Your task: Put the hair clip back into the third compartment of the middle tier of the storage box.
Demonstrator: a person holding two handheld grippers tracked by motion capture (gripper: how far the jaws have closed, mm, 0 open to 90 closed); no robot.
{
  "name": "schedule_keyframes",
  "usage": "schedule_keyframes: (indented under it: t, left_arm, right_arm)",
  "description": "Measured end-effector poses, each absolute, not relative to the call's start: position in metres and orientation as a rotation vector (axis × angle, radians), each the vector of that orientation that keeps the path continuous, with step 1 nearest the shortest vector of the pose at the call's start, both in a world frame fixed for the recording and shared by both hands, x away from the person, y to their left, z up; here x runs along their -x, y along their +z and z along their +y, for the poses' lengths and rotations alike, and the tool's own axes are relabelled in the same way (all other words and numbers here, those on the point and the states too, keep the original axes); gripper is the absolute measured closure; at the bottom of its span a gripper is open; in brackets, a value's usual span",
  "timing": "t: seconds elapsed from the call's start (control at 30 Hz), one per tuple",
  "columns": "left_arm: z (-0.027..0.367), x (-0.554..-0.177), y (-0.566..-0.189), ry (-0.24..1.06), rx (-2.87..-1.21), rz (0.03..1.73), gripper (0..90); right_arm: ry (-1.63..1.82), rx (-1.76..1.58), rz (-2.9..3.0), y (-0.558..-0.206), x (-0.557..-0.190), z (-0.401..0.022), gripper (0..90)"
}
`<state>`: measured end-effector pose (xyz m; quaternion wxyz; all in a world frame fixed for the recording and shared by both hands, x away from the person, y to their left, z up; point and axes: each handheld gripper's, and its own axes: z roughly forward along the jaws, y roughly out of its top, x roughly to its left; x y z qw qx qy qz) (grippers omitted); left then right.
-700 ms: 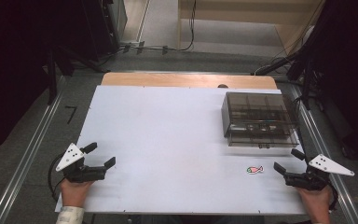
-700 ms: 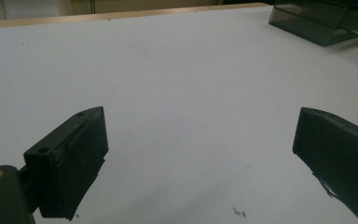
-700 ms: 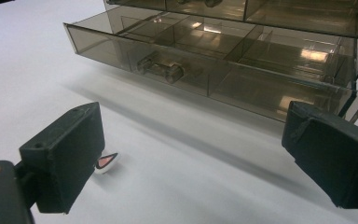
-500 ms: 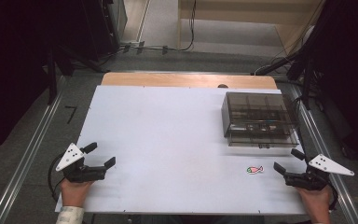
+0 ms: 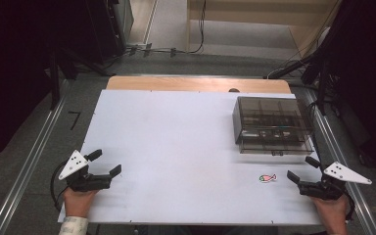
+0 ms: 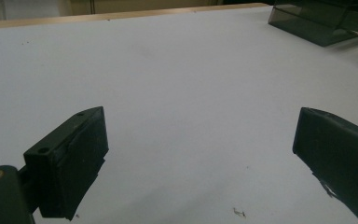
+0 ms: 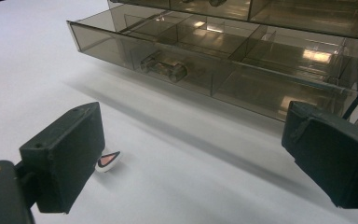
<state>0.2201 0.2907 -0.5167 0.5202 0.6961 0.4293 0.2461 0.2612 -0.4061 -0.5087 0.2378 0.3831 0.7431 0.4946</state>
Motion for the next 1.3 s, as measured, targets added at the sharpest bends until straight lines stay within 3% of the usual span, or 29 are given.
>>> schedule_keyframes:
  t: [1.3]
  left_arm:
    - [0.291, -0.22, -0.517, 0.588, -1.669, 1.028, 3.8]
  right_arm:
    - [1.388, -0.945, 2.119, -0.504, -0.258, -0.386, 8.2]
